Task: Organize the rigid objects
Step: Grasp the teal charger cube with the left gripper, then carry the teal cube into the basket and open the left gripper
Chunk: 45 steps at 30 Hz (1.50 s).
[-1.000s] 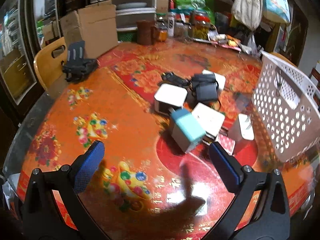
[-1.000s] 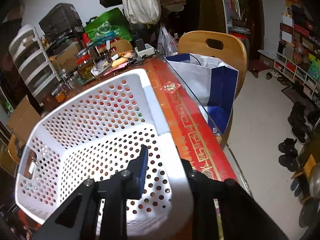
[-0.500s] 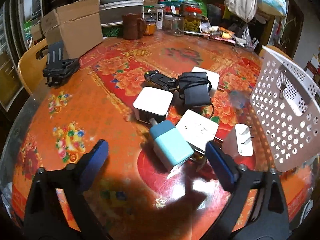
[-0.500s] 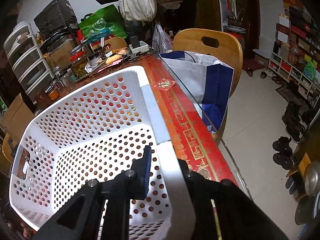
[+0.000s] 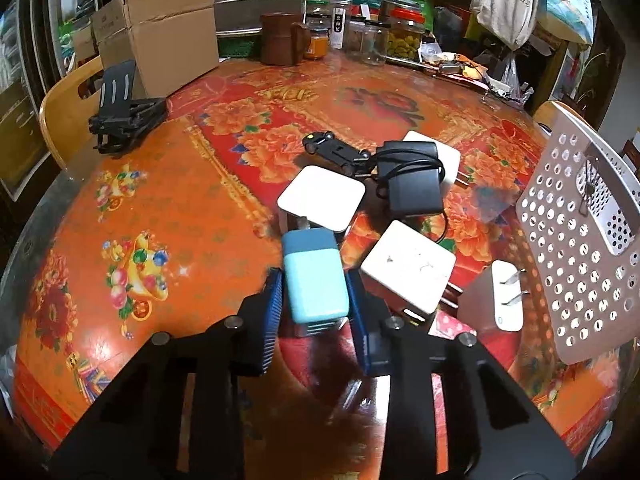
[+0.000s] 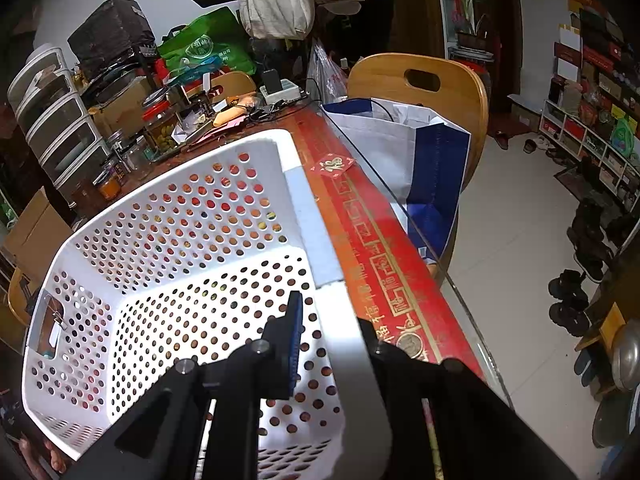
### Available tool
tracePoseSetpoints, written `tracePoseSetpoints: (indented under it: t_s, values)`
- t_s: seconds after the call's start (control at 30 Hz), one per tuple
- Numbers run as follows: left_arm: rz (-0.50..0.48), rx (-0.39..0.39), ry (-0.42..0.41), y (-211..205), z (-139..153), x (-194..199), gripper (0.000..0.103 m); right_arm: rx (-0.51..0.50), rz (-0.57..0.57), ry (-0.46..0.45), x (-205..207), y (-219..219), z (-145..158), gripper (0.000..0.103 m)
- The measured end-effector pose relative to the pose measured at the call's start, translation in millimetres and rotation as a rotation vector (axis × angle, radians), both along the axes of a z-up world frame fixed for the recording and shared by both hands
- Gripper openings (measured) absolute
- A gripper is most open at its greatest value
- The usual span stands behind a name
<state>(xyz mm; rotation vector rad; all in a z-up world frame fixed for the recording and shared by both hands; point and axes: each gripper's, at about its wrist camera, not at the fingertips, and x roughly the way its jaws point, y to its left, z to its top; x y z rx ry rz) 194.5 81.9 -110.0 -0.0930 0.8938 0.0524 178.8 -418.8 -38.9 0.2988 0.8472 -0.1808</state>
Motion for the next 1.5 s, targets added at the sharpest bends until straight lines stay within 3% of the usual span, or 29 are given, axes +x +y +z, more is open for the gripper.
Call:
tracePoseSetpoints:
  t_s: [0.17,0.33,0.5,0.63,0.77,1.13,1.3,1.5]
  values:
    - [0.004,0.038,0.019,0.7,-8.7,4.1,0.025,-0.003,-0.001,0.003,0.4,1.3,0.1,0.014]
    - [0.028,0.132,-0.046,-2.4,1.4,-5.2,0.025,-0.006,0.000,0.004,0.7,2.4,-0.1,0.014]
    - [0.032,0.201,-0.103,-5.8,22.9,-11.5,0.024,-0.006,0.000,0.005,0.8,2.5,0.2,0.014]
    - [0.020,0.323,-0.158,-21.6,51.2,-11.9,0.025,-0.006,0.003,0.004,1.0,2.6,0.2,0.014]
    - [-0.009,0.395,-0.209,-43.0,84.2,-11.6,0.025,-0.005,0.005,0.002,0.9,2.9,0.0,0.014]
    - [-0.207,0.468,-0.285,-158.4,145.9,-13.0,0.025,-0.002,0.009,0.003,0.9,2.9,-0.4,0.014]
    - [-0.304,0.477,-0.266,-216.4,153.0,-4.6,0.025,-0.001,0.010,0.003,1.0,3.4,-0.3,0.014]
    - [-0.428,0.514,-0.170,-284.8,133.5,19.0,0.025,0.000,0.014,0.002,-1.0,4.2,-1.5,0.014]
